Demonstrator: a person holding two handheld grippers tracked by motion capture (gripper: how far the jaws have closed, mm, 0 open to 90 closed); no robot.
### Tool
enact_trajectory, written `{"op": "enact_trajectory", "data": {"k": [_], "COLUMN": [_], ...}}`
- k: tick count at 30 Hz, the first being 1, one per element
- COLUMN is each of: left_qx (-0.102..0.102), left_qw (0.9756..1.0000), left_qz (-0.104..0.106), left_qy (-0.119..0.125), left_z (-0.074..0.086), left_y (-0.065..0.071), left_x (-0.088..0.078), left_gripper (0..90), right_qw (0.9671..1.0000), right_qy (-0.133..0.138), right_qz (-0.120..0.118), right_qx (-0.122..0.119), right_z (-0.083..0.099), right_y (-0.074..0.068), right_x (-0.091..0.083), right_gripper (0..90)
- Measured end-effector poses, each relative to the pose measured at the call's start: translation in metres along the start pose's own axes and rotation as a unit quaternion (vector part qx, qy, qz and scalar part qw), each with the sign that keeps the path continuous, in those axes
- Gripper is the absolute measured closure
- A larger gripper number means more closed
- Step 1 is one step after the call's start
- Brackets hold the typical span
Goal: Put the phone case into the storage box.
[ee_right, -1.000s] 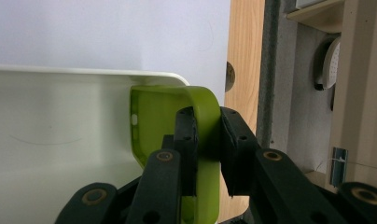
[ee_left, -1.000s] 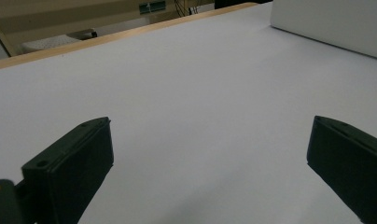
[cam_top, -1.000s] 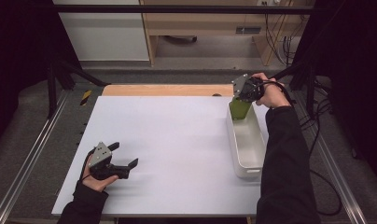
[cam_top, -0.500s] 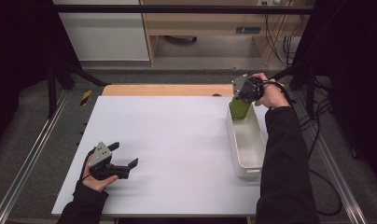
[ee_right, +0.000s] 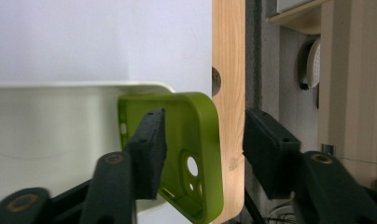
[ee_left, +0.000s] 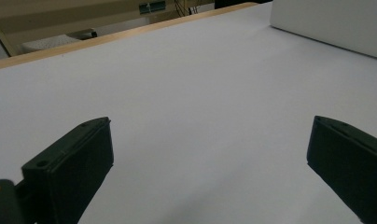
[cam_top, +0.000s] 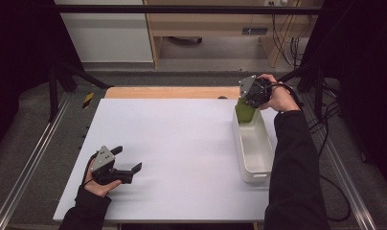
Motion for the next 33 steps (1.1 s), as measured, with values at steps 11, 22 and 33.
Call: {"op": "enact_trajectory", "data": {"k": [11, 22, 33], "left_qx": [0.002, 0.003, -0.003], "left_qw": [1.0, 1.0, 1.0], "left_qz": [-0.002, -0.001, 0.005], "left_qy": [0.0, 0.001, 0.007], "left_z": [0.0, -0.001, -0.002], "left_y": [0.001, 0.003, 0.003], "left_x": [0.0, -0.001, -0.002], "left_gripper": [0.0, 0.0, 0.0], "right_qw": [0.995, 0.969, 0.9151], "right_qy": [0.052, 0.131, 0.195], "right_qz": [0.009, 0.06, 0.052], "right_qx": [0.085, 0.2, 0.349], "right_z": [-0.008, -0.022, -0.03], "right_y": [-0.001, -0.016, -0.045], "right_x": [-0.026, -0.063, -0.08], "right_gripper": [25.5, 11.0, 5.3]}}
Point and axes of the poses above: each handheld gripper's, and its own axes: x roughly forward along the jaws, z roughly out of its underside, y roughly to its right, the point moved 5 cm from there along x, roughly forward along the jaws, and after that the axes turned 1 degree about -x, right-handed, at the moved point
